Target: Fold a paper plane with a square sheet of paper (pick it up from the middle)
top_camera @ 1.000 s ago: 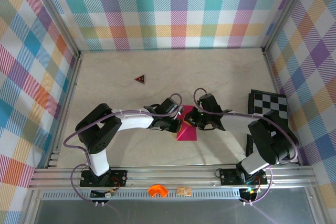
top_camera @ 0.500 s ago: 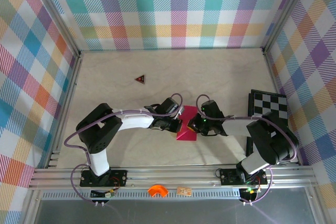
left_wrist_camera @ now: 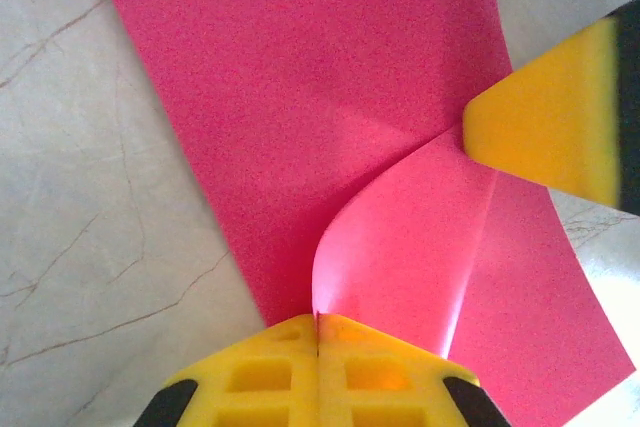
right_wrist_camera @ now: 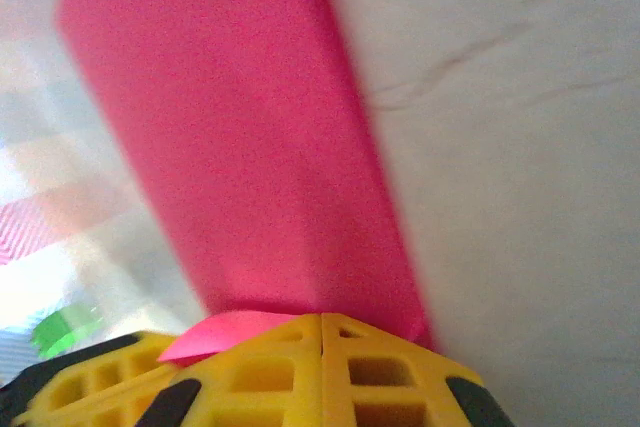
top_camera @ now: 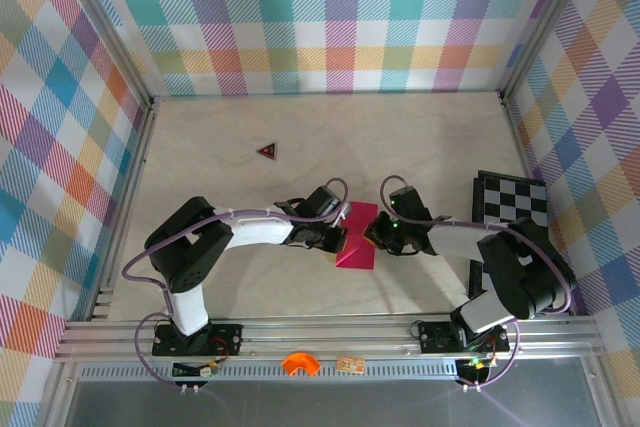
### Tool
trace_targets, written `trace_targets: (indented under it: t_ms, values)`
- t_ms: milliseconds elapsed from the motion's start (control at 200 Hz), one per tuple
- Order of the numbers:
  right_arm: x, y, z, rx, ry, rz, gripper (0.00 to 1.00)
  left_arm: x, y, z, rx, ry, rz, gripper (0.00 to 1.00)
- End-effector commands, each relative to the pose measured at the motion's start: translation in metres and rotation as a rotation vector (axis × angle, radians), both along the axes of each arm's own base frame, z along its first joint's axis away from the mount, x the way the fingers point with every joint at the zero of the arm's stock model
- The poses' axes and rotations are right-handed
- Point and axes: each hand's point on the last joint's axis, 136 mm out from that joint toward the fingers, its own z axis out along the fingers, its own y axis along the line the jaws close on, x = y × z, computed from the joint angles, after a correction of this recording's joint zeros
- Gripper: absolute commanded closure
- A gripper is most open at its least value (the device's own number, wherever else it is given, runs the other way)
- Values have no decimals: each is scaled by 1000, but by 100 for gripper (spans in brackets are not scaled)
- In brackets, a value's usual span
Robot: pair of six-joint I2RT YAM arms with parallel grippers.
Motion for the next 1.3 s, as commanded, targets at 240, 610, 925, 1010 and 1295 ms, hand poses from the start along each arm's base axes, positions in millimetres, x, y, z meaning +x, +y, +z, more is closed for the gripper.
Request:
trace_targets:
  t_ms: [240,610,925,1010,1295]
  values:
    - [-1,-16,5,-30,12,-21,98,-9,15,-23,77,52,-5,99]
    - [-9,-31,-17,-94,75,-37,97,-8,14,-22,75,48,-5,99]
    - [-2,-33,1,-41,14,-46,96,-8,13,-22,73,51,-8,99]
    - [7,-26,25,1,-49,-28,95,-8,14,-22,73,50,-8,99]
    - [9,6,46,135,-96,25,95,-7,13,-22,70,49,-5,99]
